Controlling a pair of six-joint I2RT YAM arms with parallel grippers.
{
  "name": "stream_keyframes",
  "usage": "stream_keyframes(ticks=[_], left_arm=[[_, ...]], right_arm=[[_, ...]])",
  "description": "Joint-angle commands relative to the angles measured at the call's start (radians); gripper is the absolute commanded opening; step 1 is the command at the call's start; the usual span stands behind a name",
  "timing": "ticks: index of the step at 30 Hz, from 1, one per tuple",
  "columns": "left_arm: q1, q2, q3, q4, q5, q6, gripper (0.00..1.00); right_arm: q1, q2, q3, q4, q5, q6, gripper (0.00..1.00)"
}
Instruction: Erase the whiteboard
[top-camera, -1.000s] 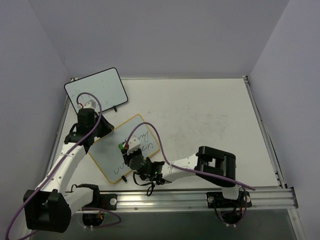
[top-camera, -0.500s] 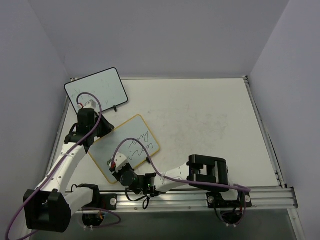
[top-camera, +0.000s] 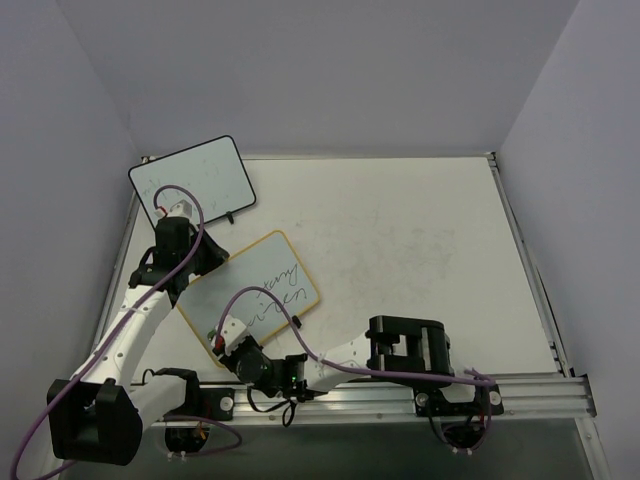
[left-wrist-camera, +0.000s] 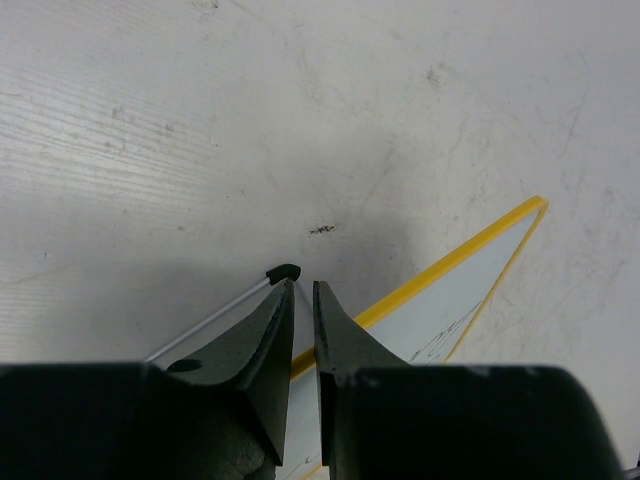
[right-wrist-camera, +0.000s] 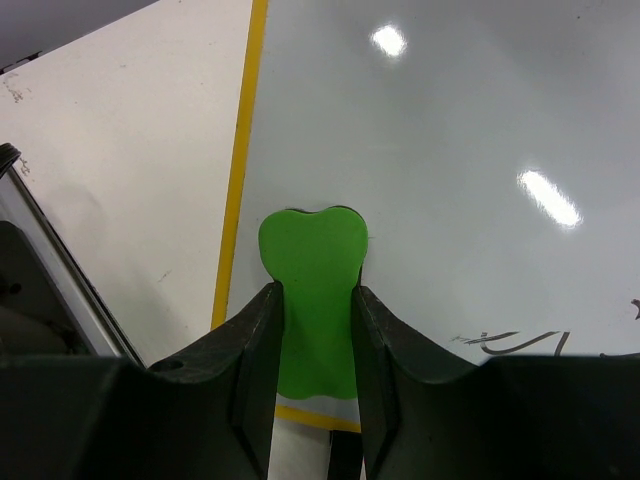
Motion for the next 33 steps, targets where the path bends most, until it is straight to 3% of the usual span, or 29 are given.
stream_keyframes(ticks=[1,33], left_arm=[[-0.011,-0.001,0.005,-0.005,0.028,0.01,0.22],[-0.013,0.022,0.0,0.002,0.028,0.011,0.22]], right_arm=[[-0.001,0.066,-0.005,-0.094,-0.036,0.01,0.0],[-0.175,-0.049,-0.18,-0.086,0.059,0.154,0.0]])
